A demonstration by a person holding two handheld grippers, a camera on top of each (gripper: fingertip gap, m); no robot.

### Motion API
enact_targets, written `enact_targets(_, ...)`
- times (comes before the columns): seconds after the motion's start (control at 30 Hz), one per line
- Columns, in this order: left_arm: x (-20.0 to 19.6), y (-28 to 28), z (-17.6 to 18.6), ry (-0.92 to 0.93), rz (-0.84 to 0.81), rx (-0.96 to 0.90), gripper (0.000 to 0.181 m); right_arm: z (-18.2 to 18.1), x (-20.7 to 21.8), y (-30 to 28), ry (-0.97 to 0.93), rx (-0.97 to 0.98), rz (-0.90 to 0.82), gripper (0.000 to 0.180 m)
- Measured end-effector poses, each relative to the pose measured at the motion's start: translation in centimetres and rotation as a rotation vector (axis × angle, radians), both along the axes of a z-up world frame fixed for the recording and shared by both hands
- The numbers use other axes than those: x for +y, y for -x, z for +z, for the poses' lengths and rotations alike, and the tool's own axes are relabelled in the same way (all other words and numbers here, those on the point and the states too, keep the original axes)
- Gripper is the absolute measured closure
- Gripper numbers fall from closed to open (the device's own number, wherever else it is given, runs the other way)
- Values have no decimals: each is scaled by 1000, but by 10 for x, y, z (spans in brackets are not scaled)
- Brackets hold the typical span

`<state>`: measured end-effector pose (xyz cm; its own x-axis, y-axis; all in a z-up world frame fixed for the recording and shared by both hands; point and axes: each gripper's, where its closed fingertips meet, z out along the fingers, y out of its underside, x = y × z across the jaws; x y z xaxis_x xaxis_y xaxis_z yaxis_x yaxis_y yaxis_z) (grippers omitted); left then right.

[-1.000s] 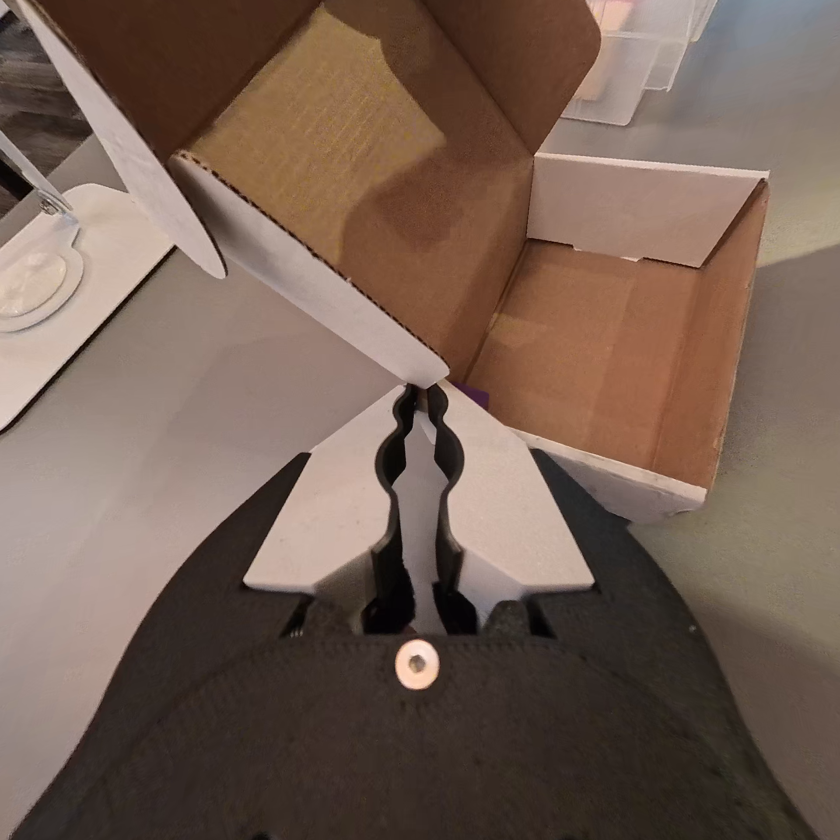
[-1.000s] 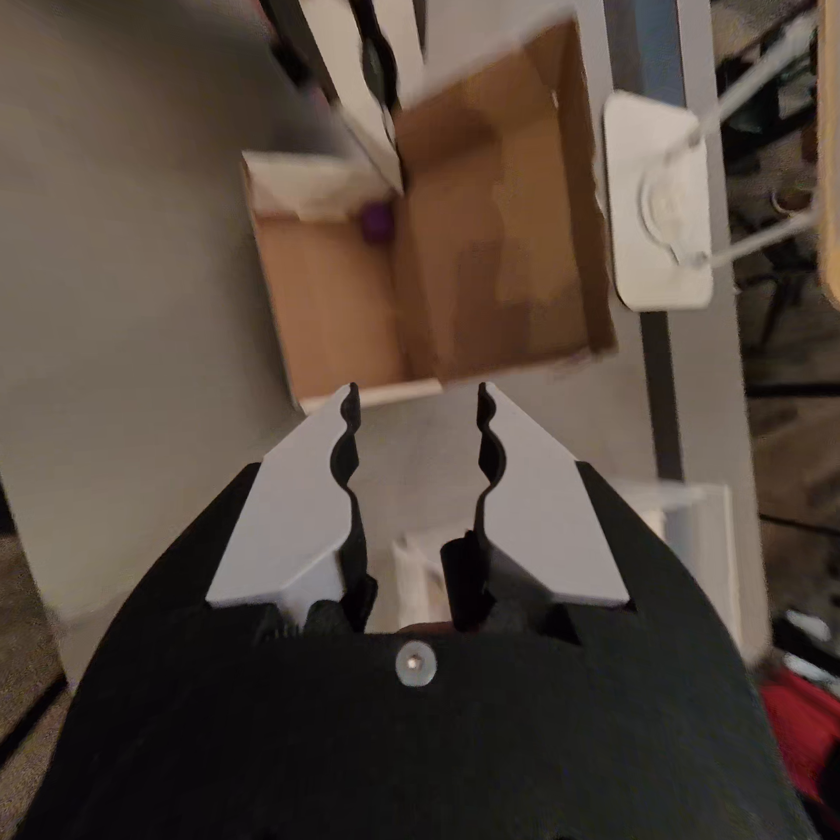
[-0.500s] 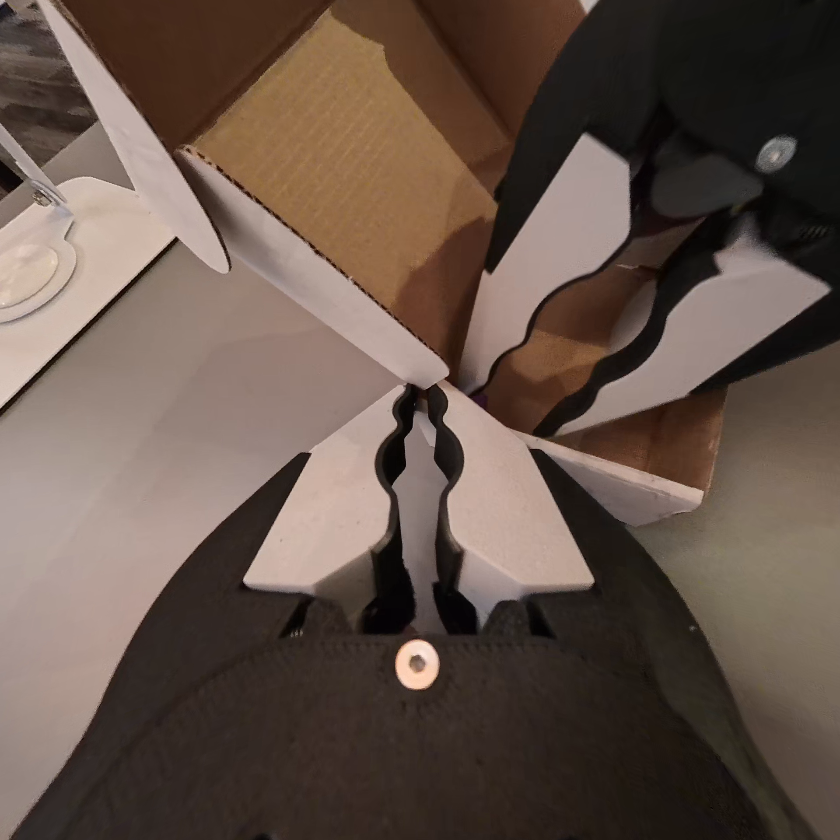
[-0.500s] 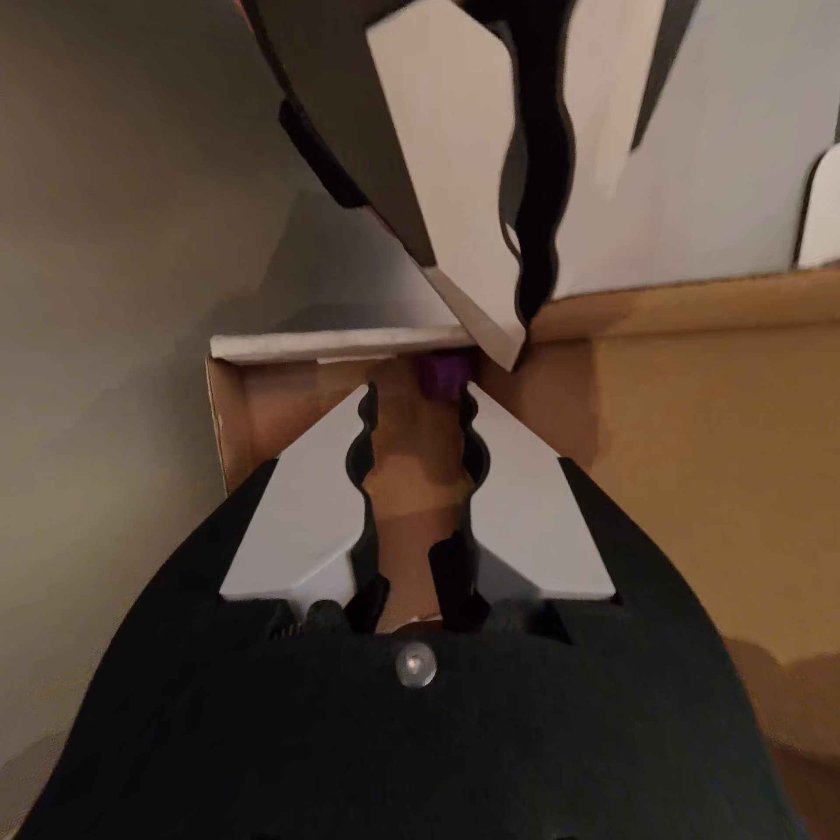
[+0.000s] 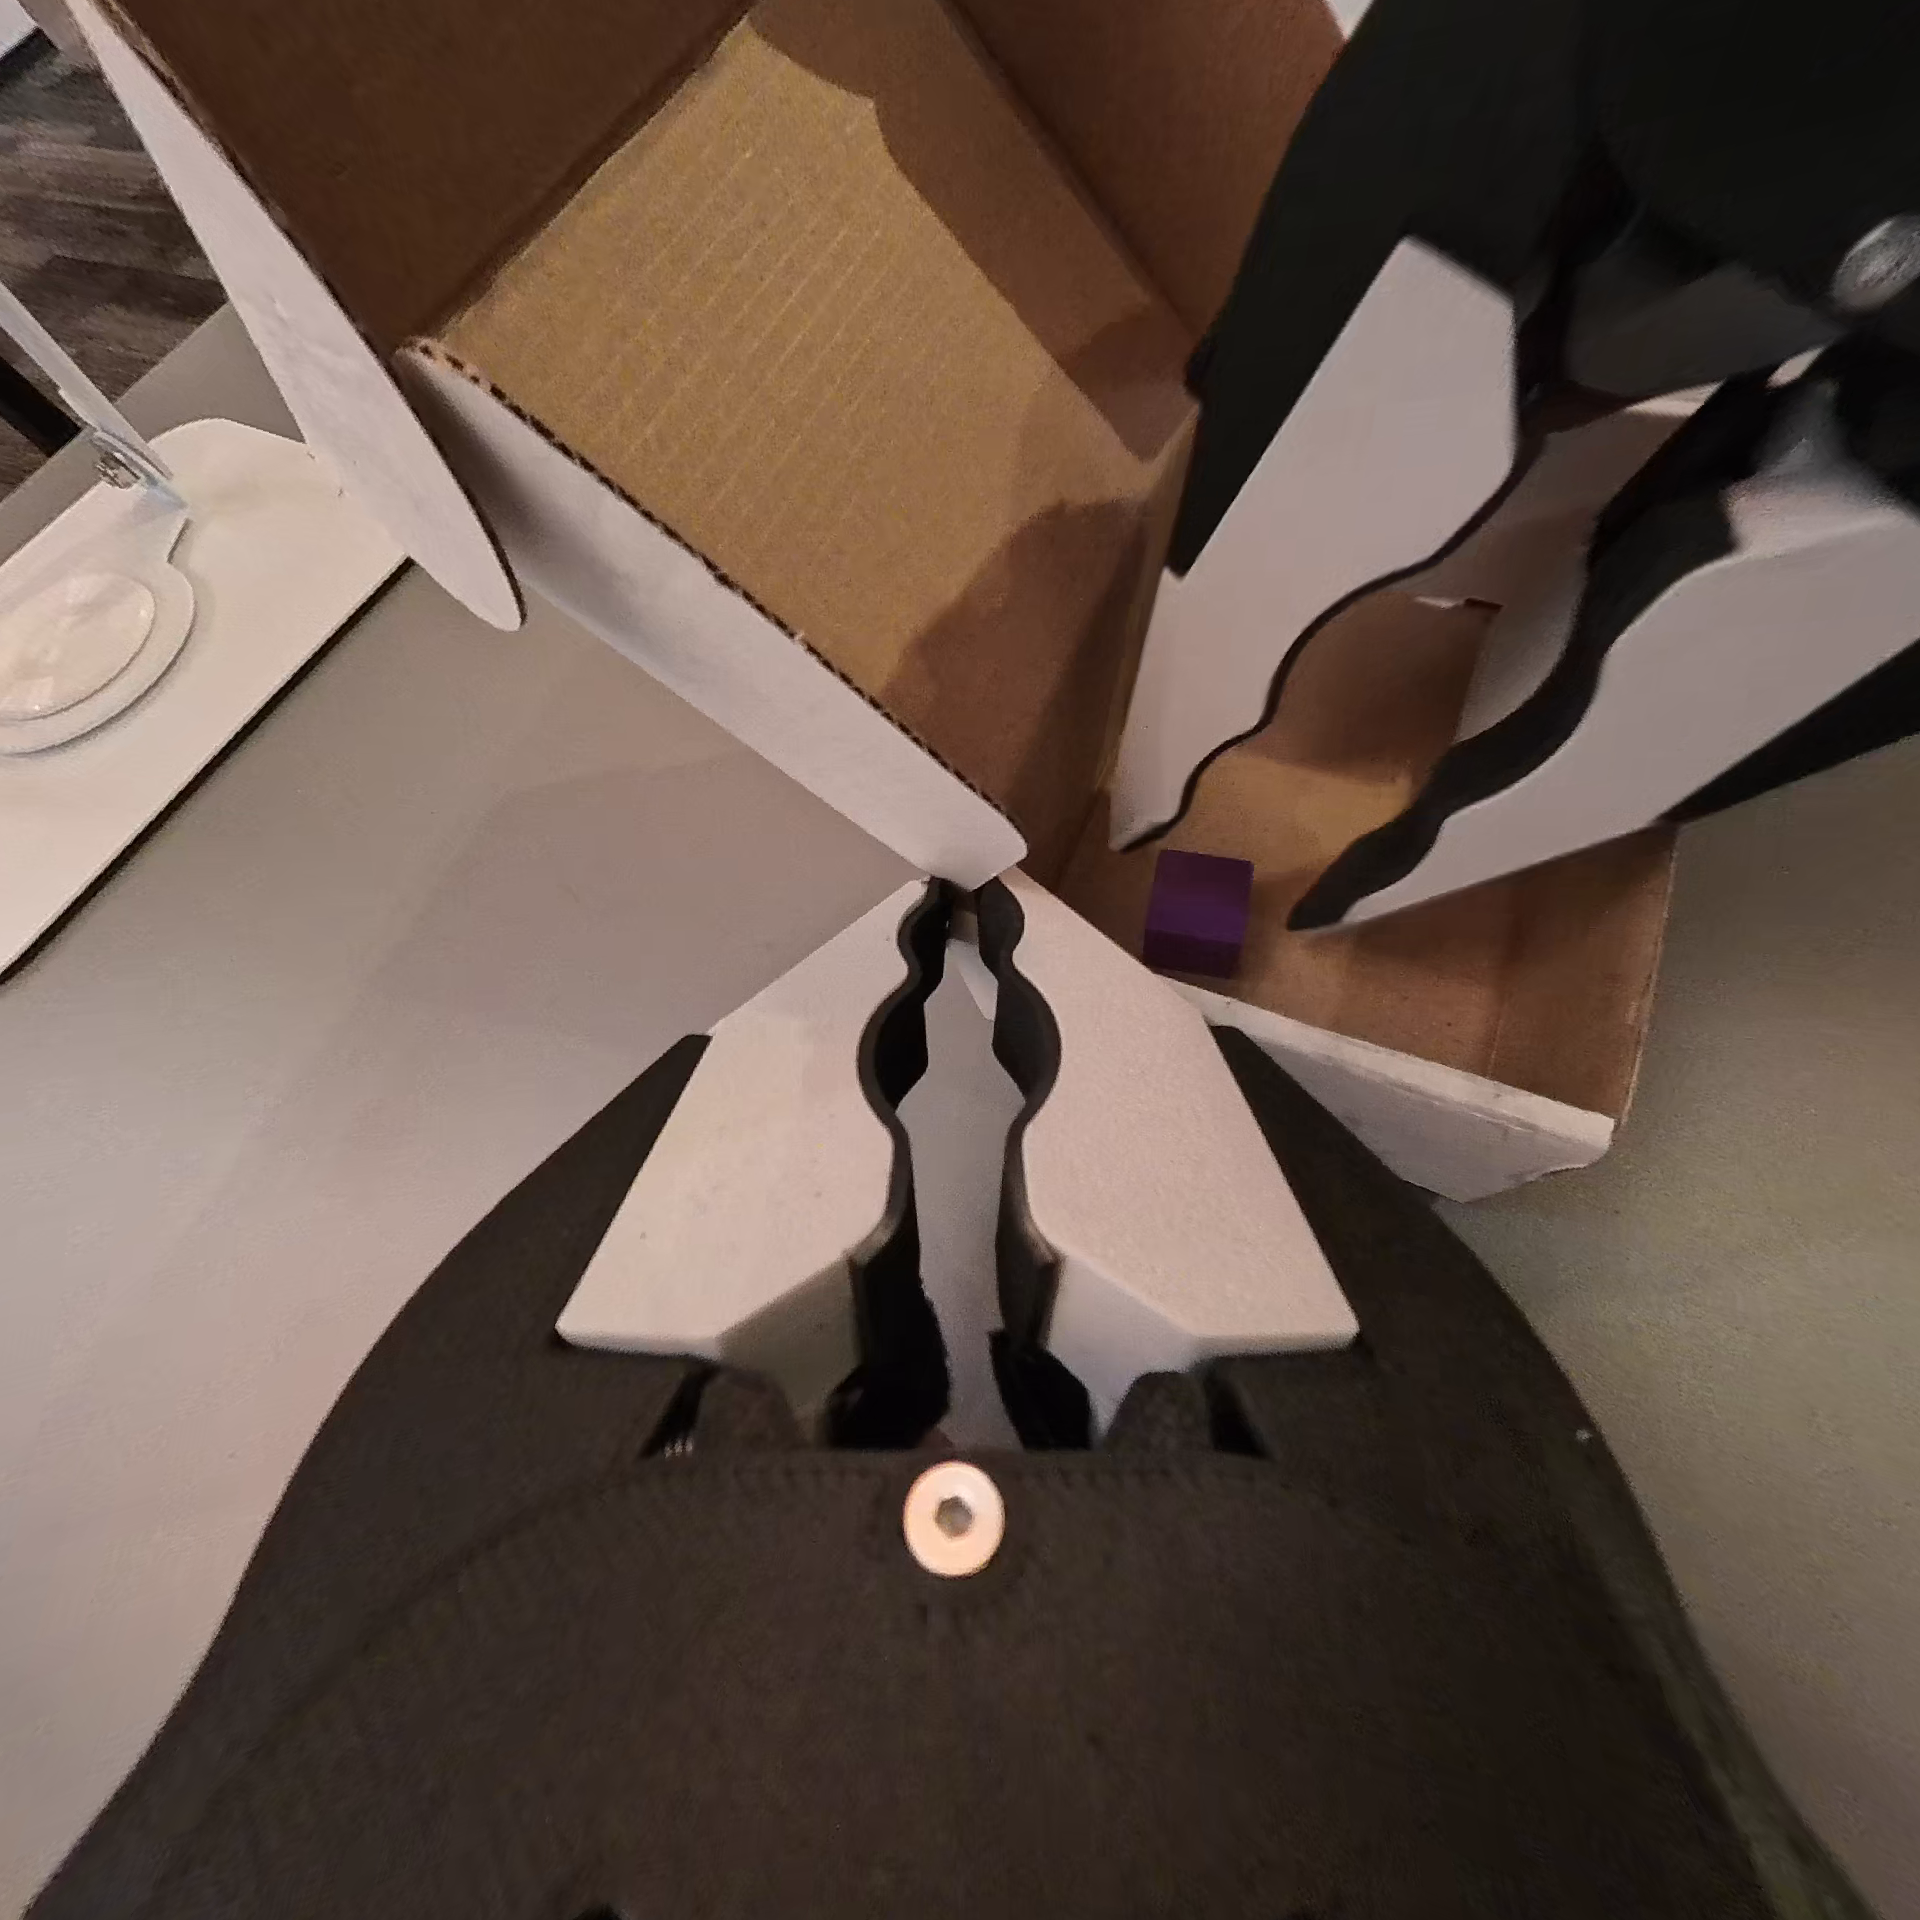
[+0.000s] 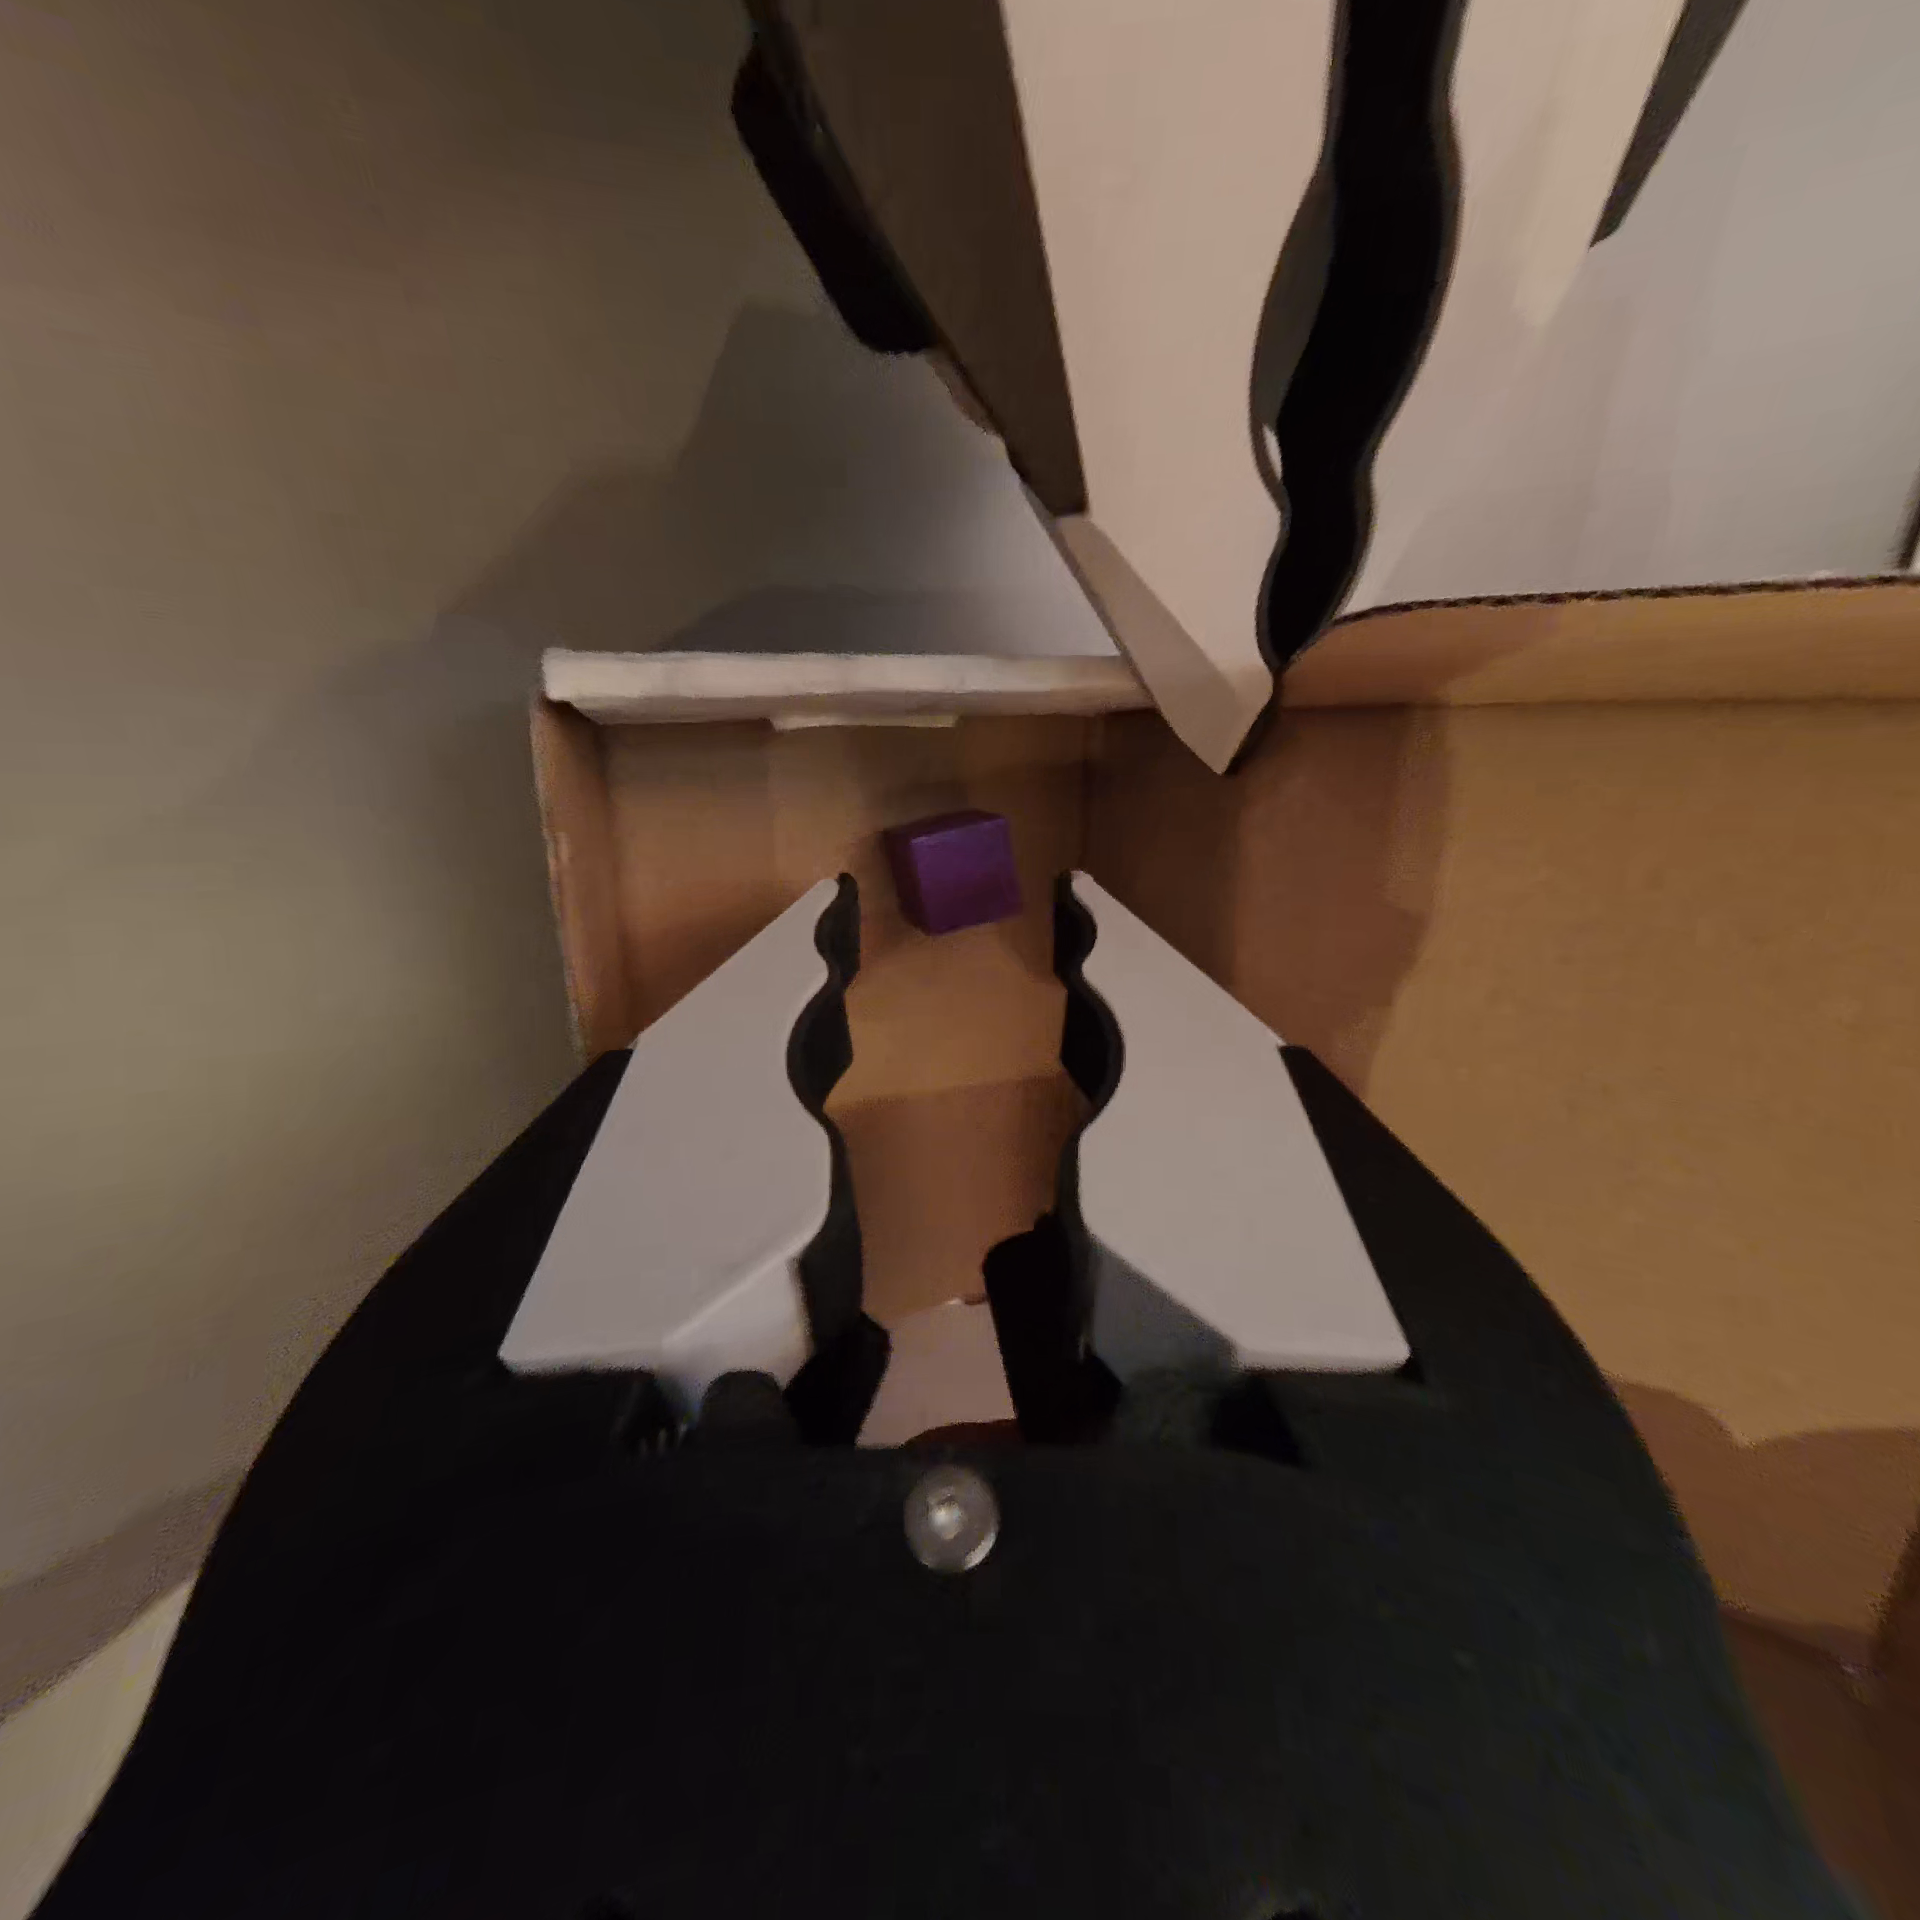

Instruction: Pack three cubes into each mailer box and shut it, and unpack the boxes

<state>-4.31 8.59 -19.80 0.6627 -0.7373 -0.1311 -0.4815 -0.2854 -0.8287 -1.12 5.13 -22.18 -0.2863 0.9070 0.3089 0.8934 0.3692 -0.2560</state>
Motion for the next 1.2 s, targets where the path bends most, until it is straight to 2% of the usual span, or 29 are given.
enact_targets(0.1,0,0,0,0,-2,-5,177,-14,1,0,-16,-50,31,146)
enact_targets(0.3,0,1,0,-9,2,6,177,-6,0,4,-38,-4,35,157)
enact_targets(0.4,0,1,0,-13,3,9,177,27,1,-7,-56,78,12,159)
enact_targets(0.5,0,1,0,-15,3,13,177,80,14,-40,-89,189,-57,159)
enact_targets(0.6,0,1,0,-15,2,11,177,122,49,-107,-179,201,-200,160)
enact_targets(0.7,1,0,0,-12,2,6,177,142,86,-184,-255,139,-373,160)
enact_targets(0.77,1,0,0,-12,2,5,177,136,106,-231,-262,59,-467,159)
enact_targets(0.9,1,0,0,-13,3,6,177,92,138,-308,-196,-94,-663,160)
enact_targets(1.03,2,0,0,-13,2,3,177,44,150,-337,-91,-139,-772,160)
enact_targets(1.2,2,0,0,-13,1,-1,177,10,156,-349,-57,-221,-797,159)
